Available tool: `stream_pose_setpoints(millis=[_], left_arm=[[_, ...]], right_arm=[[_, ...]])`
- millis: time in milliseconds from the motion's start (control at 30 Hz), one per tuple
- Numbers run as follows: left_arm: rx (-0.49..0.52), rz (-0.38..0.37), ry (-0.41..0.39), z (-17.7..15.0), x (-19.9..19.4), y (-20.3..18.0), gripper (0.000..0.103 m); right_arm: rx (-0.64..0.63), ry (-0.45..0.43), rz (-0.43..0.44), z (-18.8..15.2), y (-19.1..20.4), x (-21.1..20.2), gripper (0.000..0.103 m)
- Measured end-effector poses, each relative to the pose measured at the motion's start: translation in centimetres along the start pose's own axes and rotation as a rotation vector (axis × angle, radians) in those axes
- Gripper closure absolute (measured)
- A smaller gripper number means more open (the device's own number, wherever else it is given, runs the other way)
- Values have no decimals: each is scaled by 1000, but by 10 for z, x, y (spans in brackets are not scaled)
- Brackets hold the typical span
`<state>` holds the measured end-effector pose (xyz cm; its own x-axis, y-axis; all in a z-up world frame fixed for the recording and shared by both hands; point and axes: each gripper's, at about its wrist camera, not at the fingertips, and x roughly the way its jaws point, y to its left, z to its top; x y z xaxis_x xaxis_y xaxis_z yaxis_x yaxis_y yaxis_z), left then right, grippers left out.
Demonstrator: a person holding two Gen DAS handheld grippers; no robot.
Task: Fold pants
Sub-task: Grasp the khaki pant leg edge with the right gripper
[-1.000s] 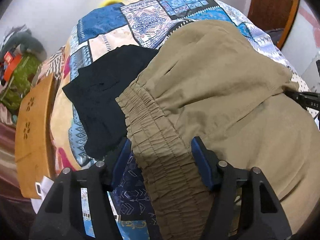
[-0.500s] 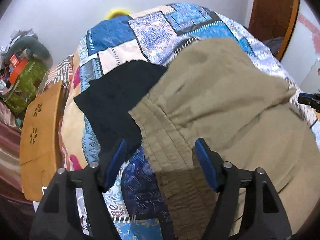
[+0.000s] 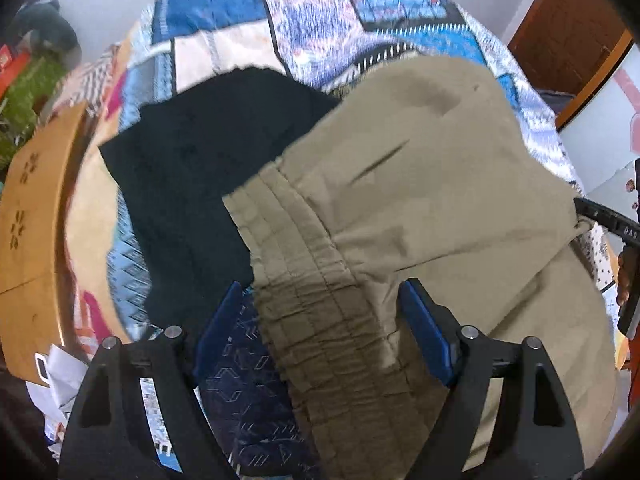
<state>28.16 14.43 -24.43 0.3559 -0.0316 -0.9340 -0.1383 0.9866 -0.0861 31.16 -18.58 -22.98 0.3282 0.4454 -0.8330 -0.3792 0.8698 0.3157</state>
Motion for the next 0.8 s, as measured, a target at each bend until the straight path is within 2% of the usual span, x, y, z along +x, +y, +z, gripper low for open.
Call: stream_pose_setpoints(millis=[67, 133, 167, 233, 300, 333, 400, 533, 800], left_arm=[[-11, -3, 9, -1, 8, 2, 14], [-23, 2, -5, -2, 10, 5, 10], [-29, 2, -14, -2, 11, 7, 10], [-34, 14, -26, -2, 13, 9, 10], [-21, 43, -48, -4, 12, 9, 12], [0, 82, -67, -6, 11, 7, 16], [21, 124, -89, -7, 10, 5, 18], [42, 203, -129, -10, 6, 4, 18], [5, 154, -90, -10, 17, 13, 17]], right_arm=[[11, 15, 35, -1, -1, 6, 43], [-5, 37, 48, -2, 1, 12, 58], [-24, 34, 33, -5, 5, 11, 60], [-81, 31, -2, -9, 12, 14, 73], [-114, 14, -22, -12, 16, 14, 78], [-124, 8, -25, -12, 18, 13, 82], [-153, -2, -40, -14, 22, 13, 87], [-221, -16, -103, -17, 31, 19, 90], [-206, 3, -134, -13, 28, 28, 90]])
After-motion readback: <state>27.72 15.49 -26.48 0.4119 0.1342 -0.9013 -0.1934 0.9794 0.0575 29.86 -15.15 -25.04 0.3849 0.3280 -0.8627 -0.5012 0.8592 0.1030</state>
